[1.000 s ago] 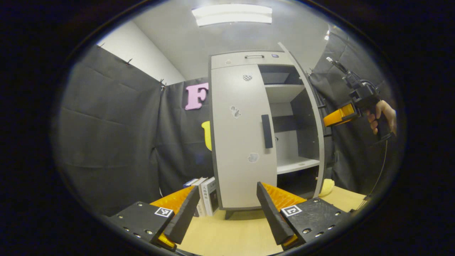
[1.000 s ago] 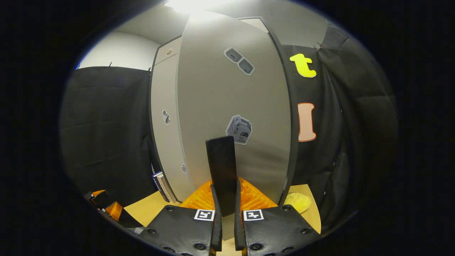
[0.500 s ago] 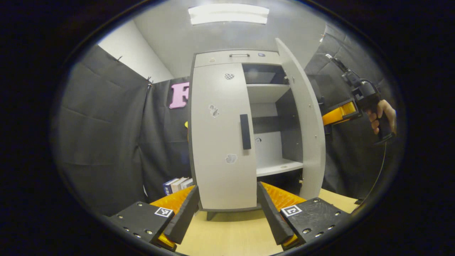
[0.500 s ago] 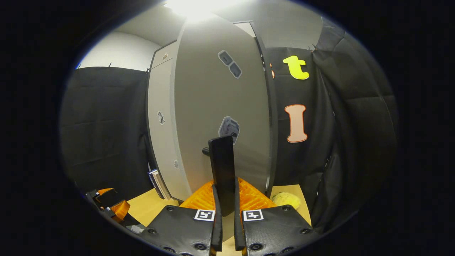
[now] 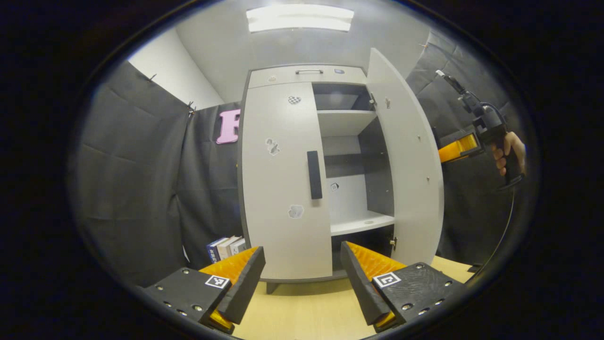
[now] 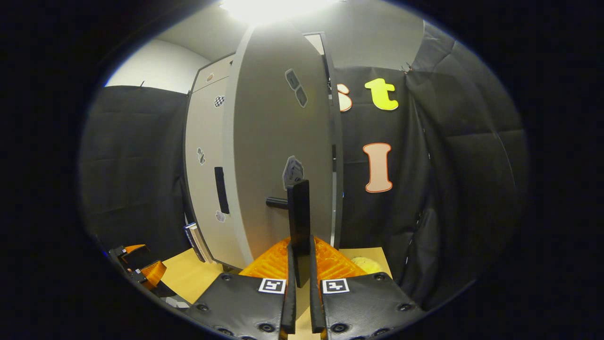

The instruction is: Open the right door of the double-door shoe cabinet with the right hand, and open the left door with the left hand.

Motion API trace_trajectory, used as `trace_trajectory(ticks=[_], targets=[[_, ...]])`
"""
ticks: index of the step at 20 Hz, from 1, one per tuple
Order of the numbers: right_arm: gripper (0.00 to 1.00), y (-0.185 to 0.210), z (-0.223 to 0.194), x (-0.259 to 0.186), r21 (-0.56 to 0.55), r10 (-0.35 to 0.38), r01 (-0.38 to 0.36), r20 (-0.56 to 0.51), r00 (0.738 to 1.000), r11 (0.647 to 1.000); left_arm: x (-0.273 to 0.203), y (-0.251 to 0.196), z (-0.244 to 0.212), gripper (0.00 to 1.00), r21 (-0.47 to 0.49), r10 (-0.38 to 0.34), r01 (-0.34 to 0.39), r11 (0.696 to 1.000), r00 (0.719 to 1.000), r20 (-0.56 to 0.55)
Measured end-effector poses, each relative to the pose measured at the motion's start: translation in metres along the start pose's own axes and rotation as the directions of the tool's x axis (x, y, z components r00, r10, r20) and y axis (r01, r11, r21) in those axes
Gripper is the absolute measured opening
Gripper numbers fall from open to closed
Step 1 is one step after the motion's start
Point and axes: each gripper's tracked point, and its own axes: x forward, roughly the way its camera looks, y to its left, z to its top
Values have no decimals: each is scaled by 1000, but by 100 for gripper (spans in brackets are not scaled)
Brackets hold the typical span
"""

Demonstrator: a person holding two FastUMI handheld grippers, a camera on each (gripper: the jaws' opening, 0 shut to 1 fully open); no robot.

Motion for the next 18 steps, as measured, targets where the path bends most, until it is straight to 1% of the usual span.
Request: trace_trajectory(ticks=[6, 7, 8, 9, 11, 12, 14, 17, 18], targets=[[14, -15, 2, -2, 39, -94, 93, 20, 995, 995, 4, -8, -2, 94, 3, -12, 12, 1000, 1000, -12], [17, -11, 3, -2, 58, -82, 81, 22, 996, 995, 5, -9, -1, 94, 7, -15, 15, 1000, 1000, -12], [7, -2, 4, -5, 80, -65, 62, 33, 997, 995, 5, -10, 0, 94, 11, -18, 18, 1000, 1000, -11], [0, 0, 4, 6, 76, -65, 62, 45, 997, 995, 8, -12, 1, 94, 15, -23, 24, 1000, 1000, -12], [15, -12, 10, 3, 53, -80, 77, 73, 994, 996, 13, -18, 2, 94, 14, -37, 37, 999, 999, -17], [7, -14, 11, 4, 46, -84, 80, 82, 993, 996, 15, -20, 4, 94, 11, -43, 43, 999, 999, -18], [6, -14, 11, 4, 36, -81, 78, 89, 993, 996, 23, -21, 12, 94, 8, -52, 52, 999, 999, -9], [11, -29, 12, -2, -3, -140, 141, 100, 985, 990, 42, -19, 25, 94, 13, -52, 52, 999, 999, 11], [11, -35, 13, -4, -17, -161, 163, 105, 981, 986, 49, -19, 30, 94, 12, -52, 52, 999, 998, 18]])
